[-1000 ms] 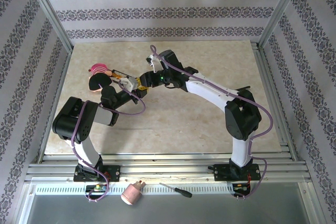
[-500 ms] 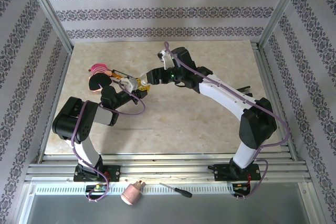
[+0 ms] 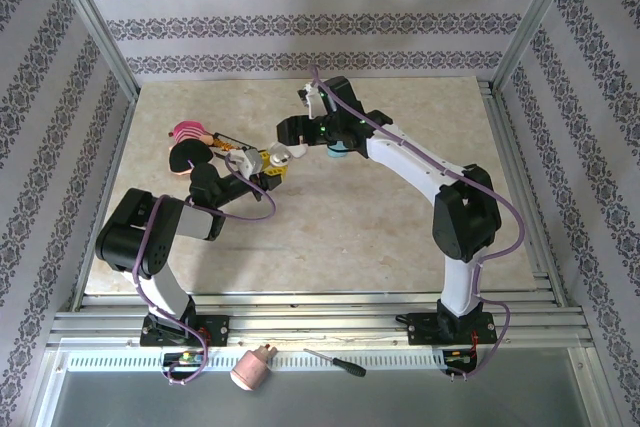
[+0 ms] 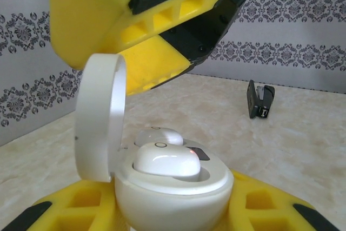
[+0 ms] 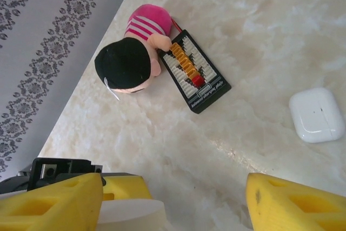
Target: Insert wireless bluetooth earbuds into charging case
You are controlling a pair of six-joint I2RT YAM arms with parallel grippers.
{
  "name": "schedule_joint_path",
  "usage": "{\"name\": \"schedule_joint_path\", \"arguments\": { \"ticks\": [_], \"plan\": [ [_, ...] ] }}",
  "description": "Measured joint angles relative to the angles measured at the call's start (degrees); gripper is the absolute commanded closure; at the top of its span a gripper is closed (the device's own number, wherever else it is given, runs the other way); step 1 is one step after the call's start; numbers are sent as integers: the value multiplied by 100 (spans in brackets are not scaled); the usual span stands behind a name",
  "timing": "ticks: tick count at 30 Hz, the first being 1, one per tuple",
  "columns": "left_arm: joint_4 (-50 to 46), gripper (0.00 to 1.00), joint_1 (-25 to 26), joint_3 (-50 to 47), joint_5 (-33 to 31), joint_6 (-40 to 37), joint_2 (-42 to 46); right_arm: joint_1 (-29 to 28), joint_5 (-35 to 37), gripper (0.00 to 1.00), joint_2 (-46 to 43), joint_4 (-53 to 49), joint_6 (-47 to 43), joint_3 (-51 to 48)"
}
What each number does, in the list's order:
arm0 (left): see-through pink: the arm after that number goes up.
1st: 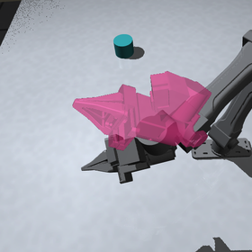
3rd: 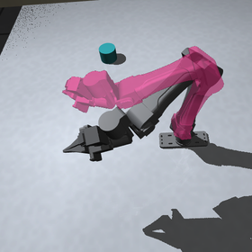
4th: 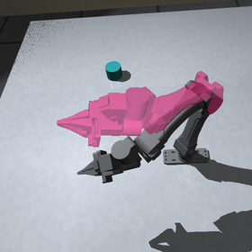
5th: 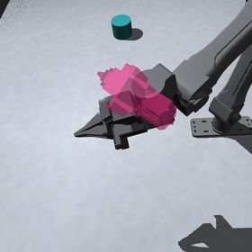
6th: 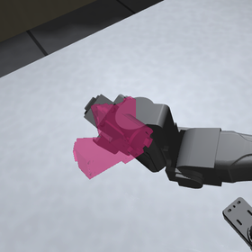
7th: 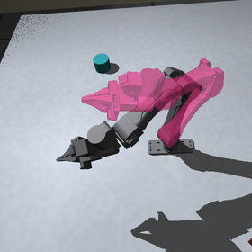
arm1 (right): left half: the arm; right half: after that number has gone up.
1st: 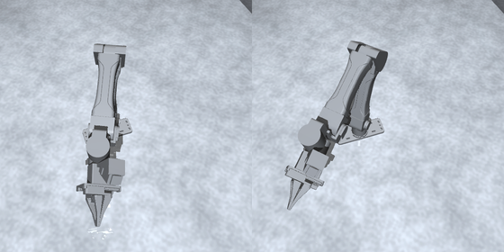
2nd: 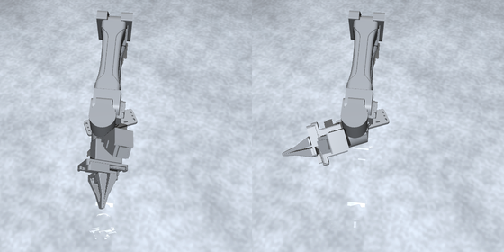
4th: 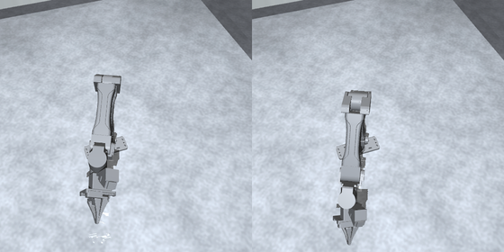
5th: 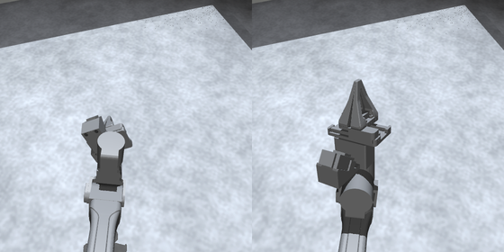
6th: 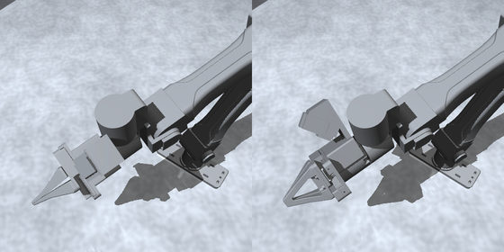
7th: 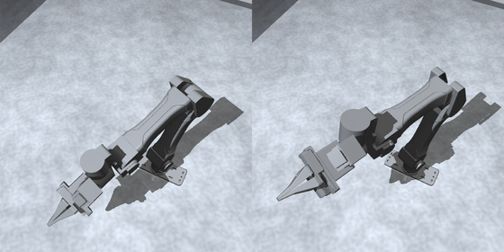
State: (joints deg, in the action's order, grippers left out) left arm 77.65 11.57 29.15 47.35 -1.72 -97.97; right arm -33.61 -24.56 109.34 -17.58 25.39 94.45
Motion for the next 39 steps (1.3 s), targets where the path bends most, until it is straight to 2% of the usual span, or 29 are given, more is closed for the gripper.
{"name": "schedule_joint_path", "arguments": {
  "ticks": [10,15,20,24,28,32,39],
  "plan": [
    [4,79,0,-17,-107,66,20,0,-55,30,-299,140,94,-538],
    [9,79,0,-17,-151,111,28,15,-391,28,-407,529,474,-938],
    [11,79,0,-17,-221,240,142,175,-1071,28,-601,1794,1561,-1838],
    [31,79,0,11,-238,374,210,313,-1582,32,-603,3001,2671,-2428],
    [42,79,0,42,-236,468,225,348,-2004,35,-525,4345,3775,-2850],
    [44,79,7,68,-234,527,258,343,-2227,37,-363,5224,4522,-3038],
    [44,79,15,144,-214,605,278,289,-2428,53,-103,6203,5333,-3058]
  ]
}}
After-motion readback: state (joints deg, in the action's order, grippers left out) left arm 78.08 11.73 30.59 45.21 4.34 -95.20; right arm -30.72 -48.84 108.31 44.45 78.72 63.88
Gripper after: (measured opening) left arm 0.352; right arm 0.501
